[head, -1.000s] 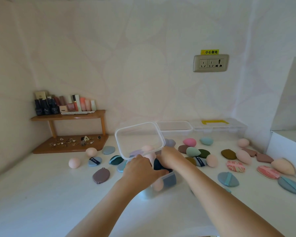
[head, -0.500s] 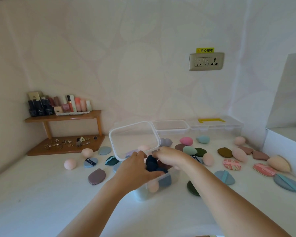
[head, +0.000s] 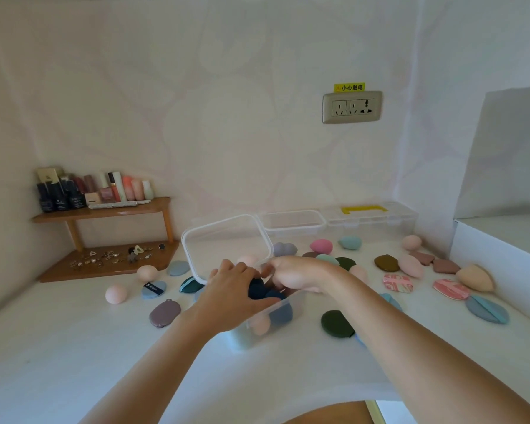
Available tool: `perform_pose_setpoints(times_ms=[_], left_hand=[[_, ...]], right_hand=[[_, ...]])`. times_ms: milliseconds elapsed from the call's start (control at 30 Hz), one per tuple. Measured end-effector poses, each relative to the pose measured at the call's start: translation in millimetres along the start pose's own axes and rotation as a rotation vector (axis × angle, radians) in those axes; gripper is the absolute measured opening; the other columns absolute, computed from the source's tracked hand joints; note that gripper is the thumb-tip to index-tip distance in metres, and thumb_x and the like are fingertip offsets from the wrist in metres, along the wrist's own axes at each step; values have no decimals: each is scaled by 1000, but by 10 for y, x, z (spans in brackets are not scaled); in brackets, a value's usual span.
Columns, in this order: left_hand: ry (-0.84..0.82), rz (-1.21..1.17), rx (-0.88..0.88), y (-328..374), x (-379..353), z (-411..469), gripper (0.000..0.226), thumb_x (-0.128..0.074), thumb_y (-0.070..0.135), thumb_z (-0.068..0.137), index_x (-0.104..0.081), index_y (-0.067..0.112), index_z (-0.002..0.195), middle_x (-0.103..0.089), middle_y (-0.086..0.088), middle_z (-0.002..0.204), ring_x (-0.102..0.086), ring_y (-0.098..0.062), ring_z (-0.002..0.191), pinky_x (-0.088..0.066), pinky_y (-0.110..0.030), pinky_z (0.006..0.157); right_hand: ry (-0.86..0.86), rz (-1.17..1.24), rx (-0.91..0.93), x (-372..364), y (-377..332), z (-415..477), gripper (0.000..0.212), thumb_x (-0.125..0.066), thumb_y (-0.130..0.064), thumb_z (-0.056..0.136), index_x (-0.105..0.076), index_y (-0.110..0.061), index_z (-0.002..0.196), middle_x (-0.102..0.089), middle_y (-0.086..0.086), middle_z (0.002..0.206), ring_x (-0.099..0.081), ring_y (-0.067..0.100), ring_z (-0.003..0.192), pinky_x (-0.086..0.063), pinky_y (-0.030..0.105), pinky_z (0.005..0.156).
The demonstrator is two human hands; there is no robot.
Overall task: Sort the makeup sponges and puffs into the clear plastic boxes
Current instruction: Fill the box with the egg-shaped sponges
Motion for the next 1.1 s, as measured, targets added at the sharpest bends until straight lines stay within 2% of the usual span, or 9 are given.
perform_pose_setpoints(times_ms=[100,233,333,433,567,667,900,1000,1100], left_hand=[[-24,-14,-18,-6,-22,49,72,-33,80,70,-52,28,116,-50,8,114,-37,-13,102,-29,-25,87],[-77,-202,-67,-7,-34,86,60,-48,74,74,-52,27,112,-50,12,113,-41,-8,100,-35,-20,90],[-111,-266,-108,-4,-19,70,60,-48,72,76,-44,39,126,-49,14,118,-43,-9,106,-36,-24,96],[-127,-285,-166,10,-9,57,50,-52,53,88,-38,43,135,-46,13,131,-42,-9,116,-33,-27,104],[-174,-276,-231,55,-5,42,35,-48,37,95,-50,40,130,-48,11,135,-43,-7,119,-28,-17,100],[-193,-240,-245,83,-23,71,32,-44,33,98,-55,38,127,-51,8,131,-40,-7,112,-26,-16,94],[-266,-171,-196,18,-149,121,35,-34,50,96,-54,43,124,-41,10,134,-27,-12,127,-24,-29,109],[-259,-141,-214,41,-147,126,34,-35,49,96,-54,42,124,-36,8,138,-23,-12,131,-22,-28,110],[-238,-151,-207,72,-137,123,32,-38,46,96,-56,38,123,-35,7,139,-22,-11,131,-21,-26,107]], right_hand=[[66,-80,-16,-26,-28,-73,36,-38,-10,97,-49,-11,131,-57,11,117,-55,31,117,-41,40,105],[124,104,69,121,12,-270,26,-50,-7,93,-60,-16,116,-66,9,112,-66,20,101,-54,32,91],[373,221,118,425,169,-495,13,-55,-6,91,-65,-15,92,-70,7,97,-66,13,84,-54,20,75],[641,-6,-16,723,575,-580,21,-51,-3,90,-62,-18,79,-68,2,98,-63,18,92,-51,32,88],[373,-268,-134,698,979,-583,42,-46,1,87,-60,-25,117,-52,-3,126,-51,17,113,-40,26,85],[276,-422,-146,621,1044,-565,50,-42,-3,91,-45,-28,134,-47,0,136,-44,14,100,-35,20,66],[492,-445,-147,744,1227,-470,20,-47,-21,91,-56,-37,99,-58,-2,111,-54,14,90,-47,27,73],[614,-176,50,806,1070,-491,23,-52,-12,93,-59,-30,104,-60,-5,107,-56,12,92,-42,20,67],[387,290,252,773,775,-534,27,-51,-12,97,-61,-28,115,-61,1,115,-61,15,106,-53,29,87]])
Point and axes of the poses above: each hand's wrist, its own z-axis towards the middle knuckle, its own x-axis out of the back of the hand, y = z × x, the point moved 2 cm from there along z, towards the middle knuckle
